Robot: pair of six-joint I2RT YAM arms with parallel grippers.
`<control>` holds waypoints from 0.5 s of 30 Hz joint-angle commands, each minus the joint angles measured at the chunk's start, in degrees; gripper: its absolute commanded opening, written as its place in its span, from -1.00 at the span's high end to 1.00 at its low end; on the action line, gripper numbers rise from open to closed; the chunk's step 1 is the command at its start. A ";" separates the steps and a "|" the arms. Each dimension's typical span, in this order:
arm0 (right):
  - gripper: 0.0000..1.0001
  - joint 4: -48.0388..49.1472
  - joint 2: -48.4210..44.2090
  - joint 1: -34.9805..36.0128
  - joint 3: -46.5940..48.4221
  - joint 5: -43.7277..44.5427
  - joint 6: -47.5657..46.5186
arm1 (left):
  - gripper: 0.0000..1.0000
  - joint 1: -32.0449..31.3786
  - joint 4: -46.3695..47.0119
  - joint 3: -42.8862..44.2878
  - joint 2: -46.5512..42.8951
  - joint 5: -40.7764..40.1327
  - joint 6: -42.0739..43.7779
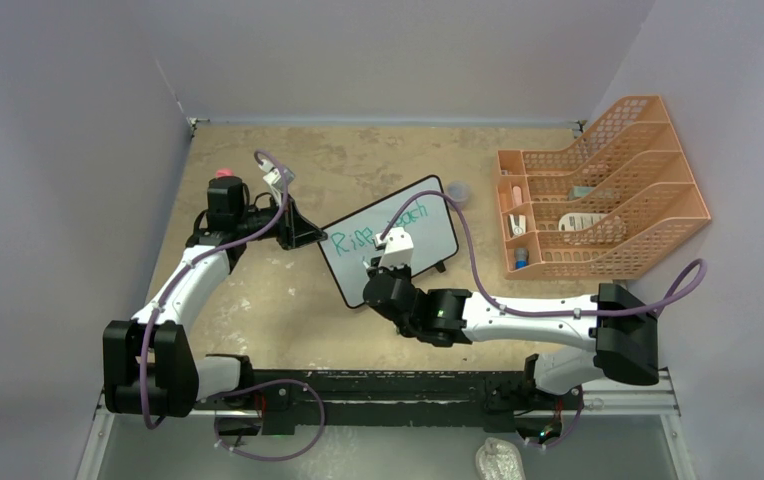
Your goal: Write a sentence on the whiteboard
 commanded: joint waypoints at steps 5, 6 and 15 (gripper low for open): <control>1.00 -3.17 -0.53 -0.61 -0.89 -1.17 4.10 | 1.00 -0.07 0.29 1.57 0.03 -1.65 1.66; 1.00 -3.31 -0.53 -0.61 -1.04 -1.21 4.27 | 1.00 -0.07 0.29 1.58 0.02 -1.71 1.70; 1.00 -4.41 -0.35 -0.52 -2.54 -2.67 5.63 | 1.00 -0.07 0.29 1.57 0.10 -1.77 1.71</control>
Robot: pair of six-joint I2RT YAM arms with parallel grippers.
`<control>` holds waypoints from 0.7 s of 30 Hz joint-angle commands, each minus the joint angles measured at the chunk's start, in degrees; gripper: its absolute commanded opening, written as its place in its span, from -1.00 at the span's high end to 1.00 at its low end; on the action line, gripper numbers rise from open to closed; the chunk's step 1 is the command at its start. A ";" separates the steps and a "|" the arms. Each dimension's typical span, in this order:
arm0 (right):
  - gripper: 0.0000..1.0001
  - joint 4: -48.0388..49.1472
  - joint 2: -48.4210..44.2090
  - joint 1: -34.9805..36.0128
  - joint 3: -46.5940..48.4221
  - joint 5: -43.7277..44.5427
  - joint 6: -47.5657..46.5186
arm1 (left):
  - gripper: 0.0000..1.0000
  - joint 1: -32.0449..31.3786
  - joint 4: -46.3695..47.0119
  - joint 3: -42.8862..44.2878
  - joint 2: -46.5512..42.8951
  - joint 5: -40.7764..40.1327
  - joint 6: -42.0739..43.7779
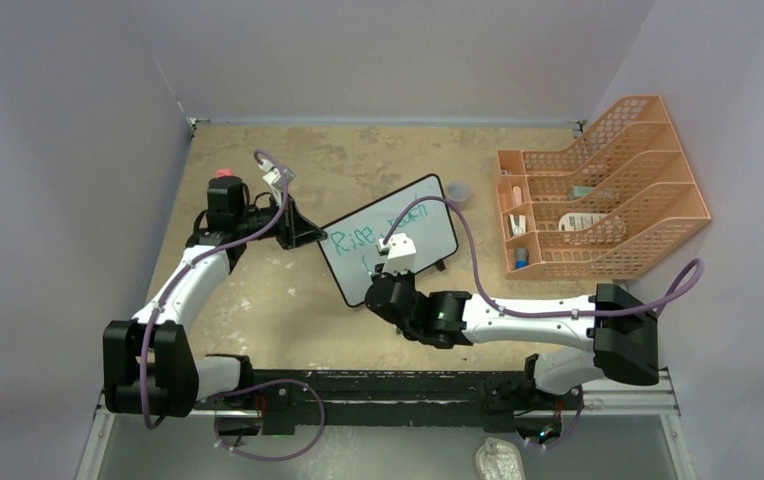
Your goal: Write a sentence on the whiteboard
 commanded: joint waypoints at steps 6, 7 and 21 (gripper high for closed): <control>1.00 -2.09 -0.69 -0.26 -1.54 -1.13 2.94 | 1.00 -0.07 0.07 1.59 0.03 -1.29 1.60; 1.00 -2.24 -0.70 -0.24 -1.70 -1.32 3.16 | 1.00 -0.07 0.11 1.66 0.08 -1.28 1.55; 1.00 -0.55 -5.62 0.52 -0.90 -0.23 2.04 | 1.00 -0.08 0.01 1.61 -0.07 -1.42 1.60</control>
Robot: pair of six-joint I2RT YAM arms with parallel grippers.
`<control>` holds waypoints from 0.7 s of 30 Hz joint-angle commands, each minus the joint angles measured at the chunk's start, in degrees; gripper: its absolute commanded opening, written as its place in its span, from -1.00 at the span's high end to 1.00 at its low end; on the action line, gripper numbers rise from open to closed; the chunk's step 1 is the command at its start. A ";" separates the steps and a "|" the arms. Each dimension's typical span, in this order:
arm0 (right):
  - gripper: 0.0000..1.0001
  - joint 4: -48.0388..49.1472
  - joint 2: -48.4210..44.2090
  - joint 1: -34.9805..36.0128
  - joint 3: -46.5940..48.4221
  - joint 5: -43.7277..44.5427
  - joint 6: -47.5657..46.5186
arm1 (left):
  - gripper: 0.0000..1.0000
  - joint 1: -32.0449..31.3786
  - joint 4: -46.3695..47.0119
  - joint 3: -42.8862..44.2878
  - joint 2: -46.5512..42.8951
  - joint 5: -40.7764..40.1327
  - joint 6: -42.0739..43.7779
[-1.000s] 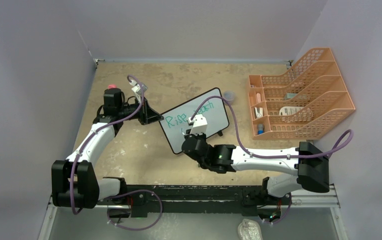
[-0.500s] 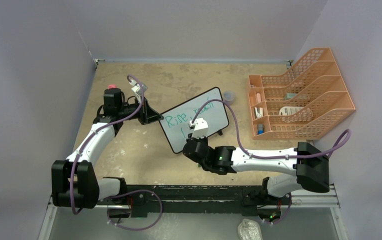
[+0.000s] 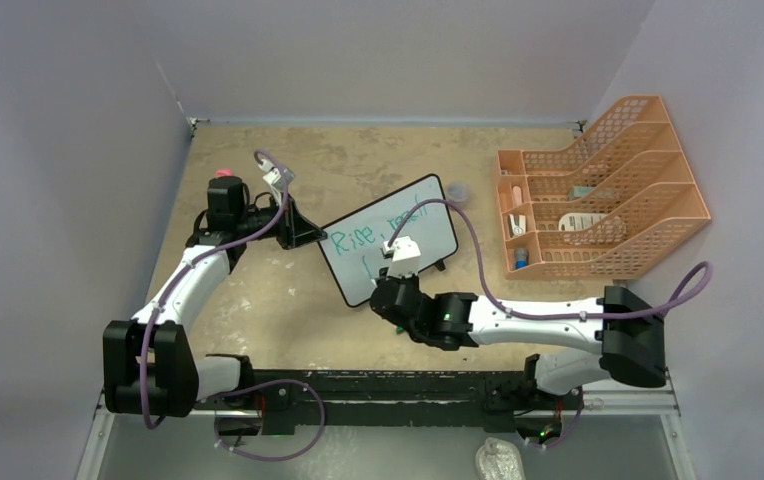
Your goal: Write a sentence on the whiteboard
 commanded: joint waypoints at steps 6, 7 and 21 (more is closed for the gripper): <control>1.00 2.50 -5.35 0.17 0.56 3.41 -1.13 | 1.00 -0.07 0.00 1.63 0.10 -1.22 1.60; 1.00 2.68 -5.14 0.16 0.56 3.26 -1.18 | 1.00 -0.07 0.05 1.70 0.10 -1.27 1.57; 1.00 4.56 -2.14 0.16 0.25 1.48 -2.66 | 1.00 -0.07 0.04 1.68 0.27 -1.16 1.60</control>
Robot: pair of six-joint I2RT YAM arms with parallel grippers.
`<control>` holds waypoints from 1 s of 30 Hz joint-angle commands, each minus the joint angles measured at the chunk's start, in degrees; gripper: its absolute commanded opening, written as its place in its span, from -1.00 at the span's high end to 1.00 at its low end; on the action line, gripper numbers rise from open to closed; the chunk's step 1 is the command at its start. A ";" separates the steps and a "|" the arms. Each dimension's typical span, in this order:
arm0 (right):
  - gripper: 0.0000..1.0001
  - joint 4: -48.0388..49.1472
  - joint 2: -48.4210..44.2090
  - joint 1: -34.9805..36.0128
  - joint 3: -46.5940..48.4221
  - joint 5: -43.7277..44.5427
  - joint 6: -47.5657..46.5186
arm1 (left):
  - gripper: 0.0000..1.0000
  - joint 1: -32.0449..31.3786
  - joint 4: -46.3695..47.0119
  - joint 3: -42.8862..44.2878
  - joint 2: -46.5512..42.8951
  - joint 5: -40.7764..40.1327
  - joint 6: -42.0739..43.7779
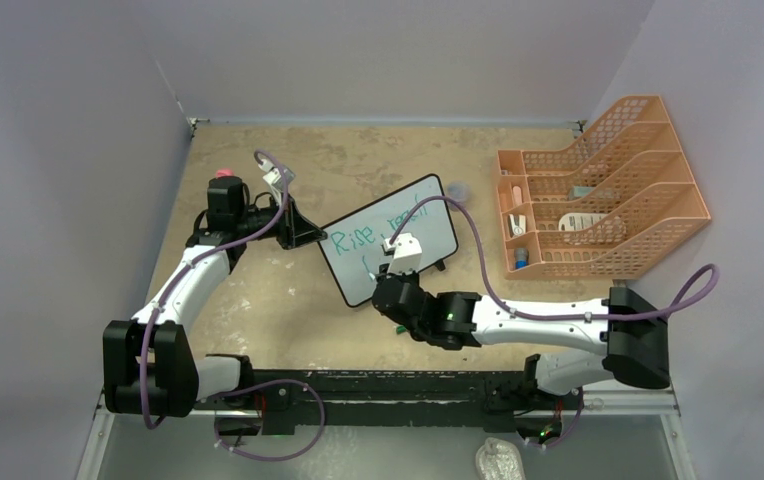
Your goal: Write a sentence on the whiteboard
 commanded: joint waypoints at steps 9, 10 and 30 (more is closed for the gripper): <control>1.00 3.35 1.41 0.15 0.38 0.96 -1.19 | 1.00 -0.12 -0.01 1.70 0.29 -1.13 1.60; 1.00 3.31 1.54 0.16 0.43 1.16 -1.20 | 1.00 -0.08 0.00 1.66 0.28 -1.13 1.55; 1.00 3.56 1.89 -0.13 0.73 3.15 -1.43 | 1.00 -0.07 -0.01 1.68 0.36 -1.18 1.68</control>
